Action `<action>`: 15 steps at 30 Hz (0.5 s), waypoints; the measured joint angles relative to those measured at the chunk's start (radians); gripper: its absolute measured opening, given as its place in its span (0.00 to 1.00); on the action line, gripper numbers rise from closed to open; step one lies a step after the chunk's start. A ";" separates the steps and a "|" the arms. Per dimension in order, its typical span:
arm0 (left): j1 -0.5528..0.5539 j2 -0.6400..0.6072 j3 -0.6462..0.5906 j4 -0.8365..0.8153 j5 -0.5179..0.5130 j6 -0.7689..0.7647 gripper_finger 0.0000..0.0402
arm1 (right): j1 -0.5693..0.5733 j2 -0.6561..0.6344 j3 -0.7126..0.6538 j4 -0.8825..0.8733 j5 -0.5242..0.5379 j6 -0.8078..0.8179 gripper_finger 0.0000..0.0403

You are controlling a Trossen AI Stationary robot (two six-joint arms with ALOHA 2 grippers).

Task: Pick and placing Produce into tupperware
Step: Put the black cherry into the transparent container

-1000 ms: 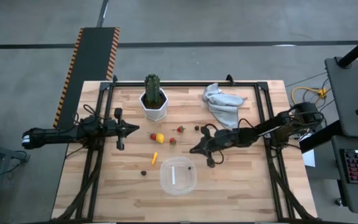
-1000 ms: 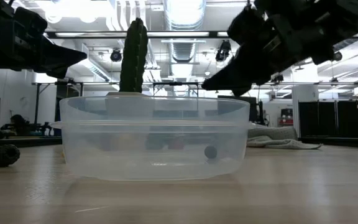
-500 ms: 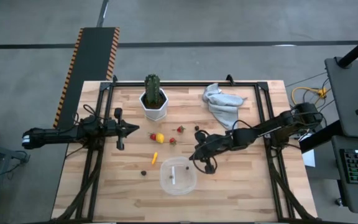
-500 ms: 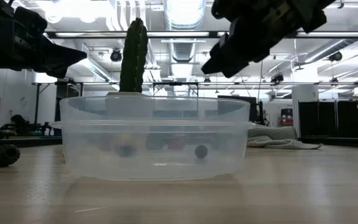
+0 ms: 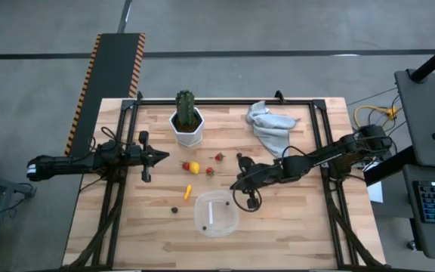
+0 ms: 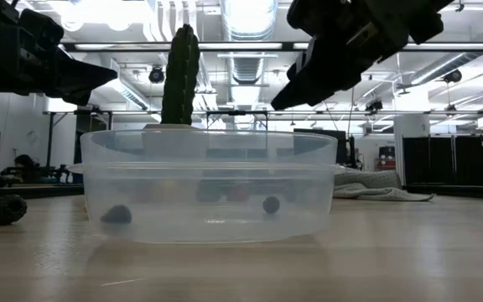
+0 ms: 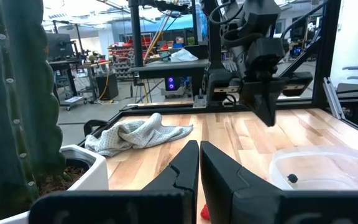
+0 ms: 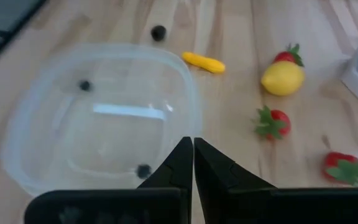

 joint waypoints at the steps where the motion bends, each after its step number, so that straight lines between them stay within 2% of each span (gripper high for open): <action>1: 0.000 0.000 0.000 0.000 0.000 0.000 0.00 | -0.001 0.000 0.000 -0.015 0.019 -0.007 0.02; 7: 0.000 0.000 0.000 0.000 0.000 0.000 0.00 | -0.014 0.000 -0.002 -0.035 0.145 -0.009 0.03; 15: 0.000 0.000 0.000 0.000 0.000 0.000 0.00 | -0.074 0.000 -0.003 -0.073 0.171 -0.020 0.15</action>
